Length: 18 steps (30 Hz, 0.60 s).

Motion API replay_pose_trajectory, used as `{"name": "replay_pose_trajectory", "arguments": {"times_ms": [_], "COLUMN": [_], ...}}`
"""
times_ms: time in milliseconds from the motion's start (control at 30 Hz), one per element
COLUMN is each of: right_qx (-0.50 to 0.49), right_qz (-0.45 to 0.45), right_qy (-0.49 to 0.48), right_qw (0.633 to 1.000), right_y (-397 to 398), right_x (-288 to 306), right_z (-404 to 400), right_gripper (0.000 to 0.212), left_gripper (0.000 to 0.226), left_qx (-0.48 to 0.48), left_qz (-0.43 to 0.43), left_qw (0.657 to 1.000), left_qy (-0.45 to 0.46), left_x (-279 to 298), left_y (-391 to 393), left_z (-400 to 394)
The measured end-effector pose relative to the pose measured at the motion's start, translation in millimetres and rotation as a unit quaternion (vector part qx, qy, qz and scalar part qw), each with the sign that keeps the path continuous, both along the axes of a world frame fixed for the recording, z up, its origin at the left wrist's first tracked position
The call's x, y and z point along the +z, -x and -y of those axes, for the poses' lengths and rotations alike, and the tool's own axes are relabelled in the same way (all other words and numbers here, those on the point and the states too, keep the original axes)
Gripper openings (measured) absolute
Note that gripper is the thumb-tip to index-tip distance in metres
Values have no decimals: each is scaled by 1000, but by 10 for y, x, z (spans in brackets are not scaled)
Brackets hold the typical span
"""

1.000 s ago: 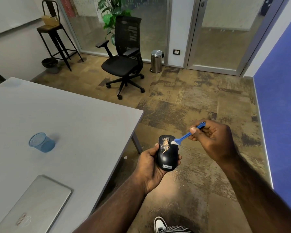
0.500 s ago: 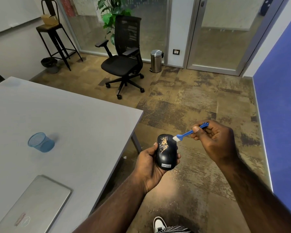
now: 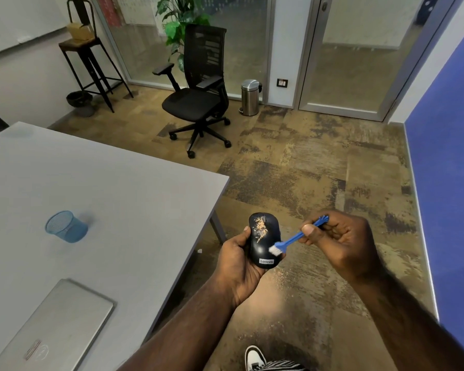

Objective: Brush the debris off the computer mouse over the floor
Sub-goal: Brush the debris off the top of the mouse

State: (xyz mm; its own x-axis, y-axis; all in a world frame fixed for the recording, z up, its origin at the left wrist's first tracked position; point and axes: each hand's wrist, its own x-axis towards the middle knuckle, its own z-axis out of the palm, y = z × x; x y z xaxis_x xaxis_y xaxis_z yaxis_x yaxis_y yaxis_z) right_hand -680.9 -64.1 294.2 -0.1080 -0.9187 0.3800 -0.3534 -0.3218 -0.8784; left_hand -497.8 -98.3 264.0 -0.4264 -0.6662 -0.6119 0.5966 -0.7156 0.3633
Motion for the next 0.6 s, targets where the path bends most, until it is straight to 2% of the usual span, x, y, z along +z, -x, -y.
{"name": "replay_pose_trajectory", "arguments": {"times_ms": [133, 267, 600], "right_qx": [19, 8, -123], "right_qz": [-3, -104, -176], "right_qy": [25, 68, 87], "right_qw": [1000, 992, 973], "right_y": [-135, -243, -84], "right_x": [20, 21, -1], "right_z": [-43, -31, 135], "right_gripper": [8, 7, 9], "left_gripper": [52, 49, 50], "left_qx": [-4, -4, -15], "left_qz": [25, 22, 21], "left_qw": [1000, 1000, 1000], "left_qy": [8, 21, 11], "left_x": [-19, -6, 53], "left_y": [17, 38, 23], "left_z": [7, -27, -36]}}
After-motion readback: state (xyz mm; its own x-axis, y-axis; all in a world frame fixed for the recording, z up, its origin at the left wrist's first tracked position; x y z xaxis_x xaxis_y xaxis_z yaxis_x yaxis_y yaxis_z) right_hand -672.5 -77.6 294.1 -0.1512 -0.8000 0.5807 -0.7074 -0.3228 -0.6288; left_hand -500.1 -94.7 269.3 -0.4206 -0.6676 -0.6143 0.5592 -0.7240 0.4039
